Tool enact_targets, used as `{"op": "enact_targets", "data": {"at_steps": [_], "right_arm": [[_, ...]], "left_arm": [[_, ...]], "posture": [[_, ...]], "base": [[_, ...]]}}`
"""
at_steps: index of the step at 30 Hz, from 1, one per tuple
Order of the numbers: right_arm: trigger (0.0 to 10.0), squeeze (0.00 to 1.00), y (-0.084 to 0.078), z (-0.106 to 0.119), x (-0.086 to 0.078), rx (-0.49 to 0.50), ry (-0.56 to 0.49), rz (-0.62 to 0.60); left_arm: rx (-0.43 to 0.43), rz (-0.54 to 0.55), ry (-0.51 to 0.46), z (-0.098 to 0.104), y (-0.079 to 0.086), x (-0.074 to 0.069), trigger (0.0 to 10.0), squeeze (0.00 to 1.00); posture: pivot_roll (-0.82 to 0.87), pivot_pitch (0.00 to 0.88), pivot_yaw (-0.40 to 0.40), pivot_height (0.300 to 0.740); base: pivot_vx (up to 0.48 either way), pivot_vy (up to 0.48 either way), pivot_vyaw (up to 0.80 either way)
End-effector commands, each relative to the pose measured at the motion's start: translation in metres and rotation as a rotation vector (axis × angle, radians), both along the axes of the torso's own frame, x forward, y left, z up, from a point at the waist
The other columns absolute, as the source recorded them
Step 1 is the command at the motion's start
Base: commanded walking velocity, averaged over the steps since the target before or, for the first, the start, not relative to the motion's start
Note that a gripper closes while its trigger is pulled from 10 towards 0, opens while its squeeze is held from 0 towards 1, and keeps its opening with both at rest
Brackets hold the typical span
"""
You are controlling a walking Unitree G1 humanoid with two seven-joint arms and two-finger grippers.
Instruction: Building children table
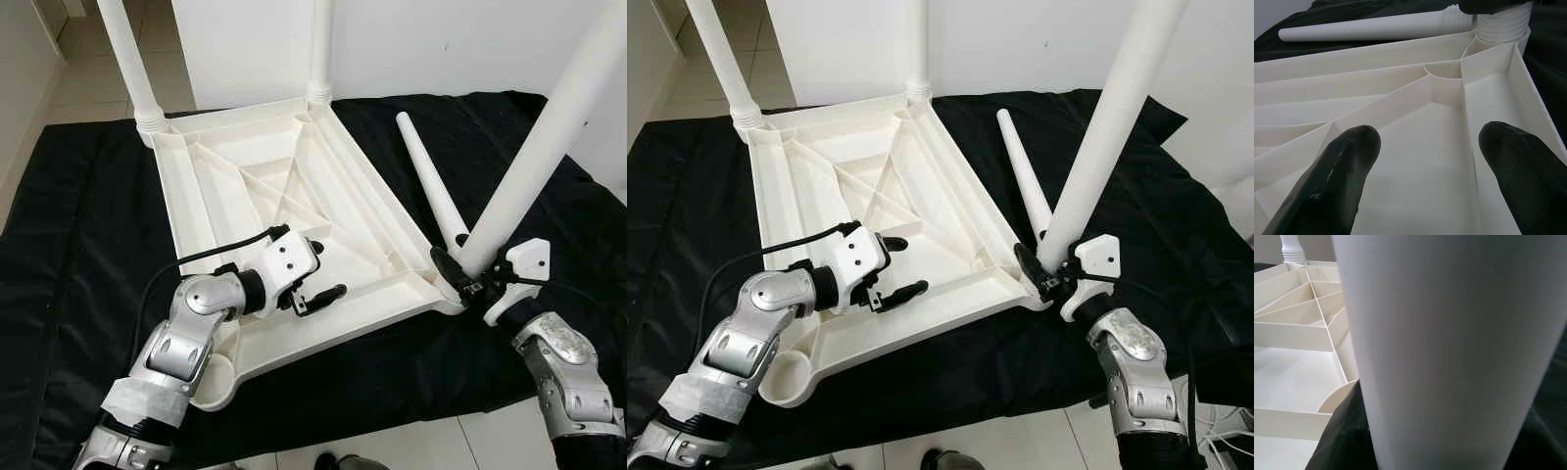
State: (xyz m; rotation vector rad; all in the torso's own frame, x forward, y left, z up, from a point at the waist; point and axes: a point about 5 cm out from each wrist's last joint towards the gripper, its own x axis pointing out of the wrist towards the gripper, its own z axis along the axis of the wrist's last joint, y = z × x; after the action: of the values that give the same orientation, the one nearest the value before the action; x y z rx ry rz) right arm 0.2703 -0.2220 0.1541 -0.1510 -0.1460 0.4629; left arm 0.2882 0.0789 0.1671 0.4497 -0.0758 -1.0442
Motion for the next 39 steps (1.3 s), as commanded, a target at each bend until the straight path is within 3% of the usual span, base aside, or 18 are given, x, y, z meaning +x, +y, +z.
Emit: {"op": "enact_targets", "data": {"at_steps": [1, 12, 20, 30, 39], "right_arm": [[10.0, 0.0, 0.009, -0.019, -0.005, 0.008, 0.082, 0.021], [10.0, 0.0, 0.006, -0.036, -0.012, 0.083, 0.103, -0.072], [10.0, 0.0, 0.005, -0.04, -0.006, 0.125, 0.111, -0.166], [10.0, 0.0, 0.017, -0.048, -0.007, 0.143, 0.123, -0.17], [10.0, 0.0, 0.022, -0.049, 0.0, 0.133, 0.108, -0.35]], "left_arm": [[-0.013, 0.065, -0.031, 0.004, 0.002, 0.003, 10.0, 0.0], [-0.011, 0.069, -0.036, 0.006, 0.004, 0.005, 10.0, 0.0], [-0.008, 0.067, -0.039, 0.006, 0.004, 0.005, 10.0, 0.0], [-0.009, 0.069, -0.045, 0.007, 0.004, 0.006, 10.0, 0.0], [-0.009, 0.072, -0.05, 0.008, 0.004, 0.007, 10.0, 0.0]], "posture": [[-0.04, 0.091, 0.005, 0.74], [-0.04, 0.093, 0.01, 0.74], [-0.04, 0.088, 0.011, 0.74], [-0.04, 0.084, 0.009, 0.74], [-0.04, 0.082, 0.008, 0.74]], "base": [[0.0, 0.0, 0.0], [0.0, 0.0, 0.0], [0.0, 0.0, 0.0], [0.0, 0.0, 0.0], [0.0, 0.0, 0.0]]}}
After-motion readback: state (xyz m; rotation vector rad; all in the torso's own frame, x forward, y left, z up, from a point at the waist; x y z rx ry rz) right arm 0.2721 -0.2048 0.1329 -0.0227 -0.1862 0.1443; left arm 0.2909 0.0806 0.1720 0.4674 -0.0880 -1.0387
